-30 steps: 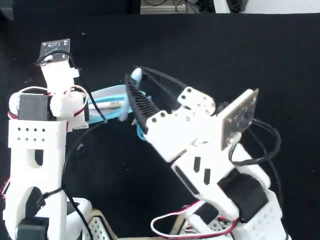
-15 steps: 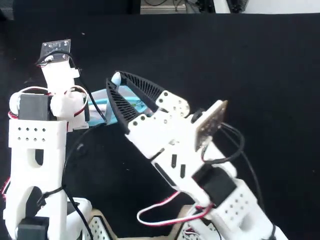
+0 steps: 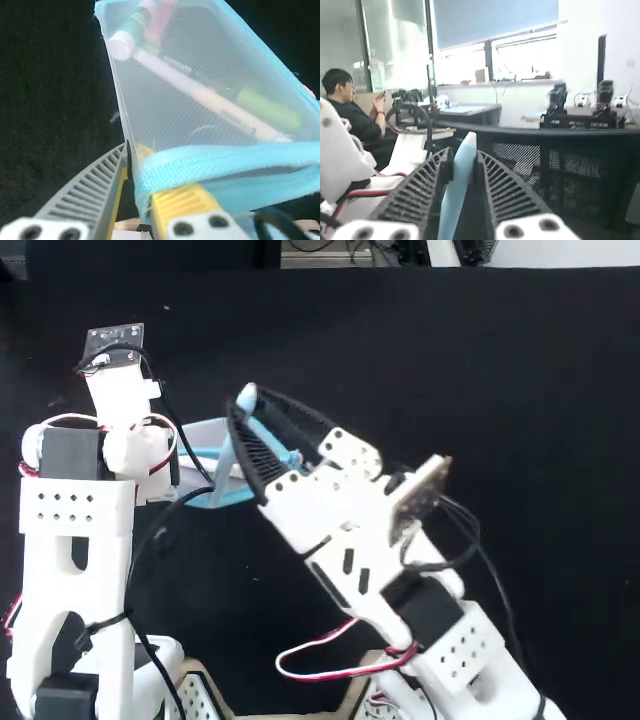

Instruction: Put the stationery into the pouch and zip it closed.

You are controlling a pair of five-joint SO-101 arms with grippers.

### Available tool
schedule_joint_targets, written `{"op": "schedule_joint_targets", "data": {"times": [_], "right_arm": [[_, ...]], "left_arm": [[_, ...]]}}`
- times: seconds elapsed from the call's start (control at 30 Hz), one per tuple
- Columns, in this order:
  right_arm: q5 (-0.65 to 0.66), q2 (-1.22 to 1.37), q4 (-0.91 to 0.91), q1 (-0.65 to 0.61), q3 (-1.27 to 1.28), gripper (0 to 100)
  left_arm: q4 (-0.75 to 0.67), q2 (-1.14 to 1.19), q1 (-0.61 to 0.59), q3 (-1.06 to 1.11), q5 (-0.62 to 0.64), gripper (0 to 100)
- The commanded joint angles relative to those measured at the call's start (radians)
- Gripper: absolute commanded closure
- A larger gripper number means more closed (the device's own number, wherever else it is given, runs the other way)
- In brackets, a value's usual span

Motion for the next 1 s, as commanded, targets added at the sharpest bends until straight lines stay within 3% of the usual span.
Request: {"op": "schedule_joint_targets", "data": {"times": [0.0,0.4,0.57,0.67,0.87,0.97], "right_arm": [[0.000,-0.113,0.008,0.035,0.024,98.8],[0.000,-0.358,0.000,0.031,0.300,98.8],[-0.002,-0.349,0.029,-0.061,0.364,98.6],[0.020,-0.303,0.121,-0.101,0.325,97.6],[0.075,-0.208,0.454,-0.103,0.065,81.2],[0.075,-0.200,0.632,-0.095,-0.097,80.9]], "left_arm": [[-0.003,0.006,-0.005,0.013,0.005,97],[-0.005,0.006,-0.005,0.013,0.005,97],[-0.005,0.006,-0.005,0.013,0.005,97],[-0.005,0.006,-0.005,0.013,0.005,97],[-0.005,0.006,-0.005,0.013,0.005,97],[-0.003,0.006,-0.005,0.013,0.005,97]]}}
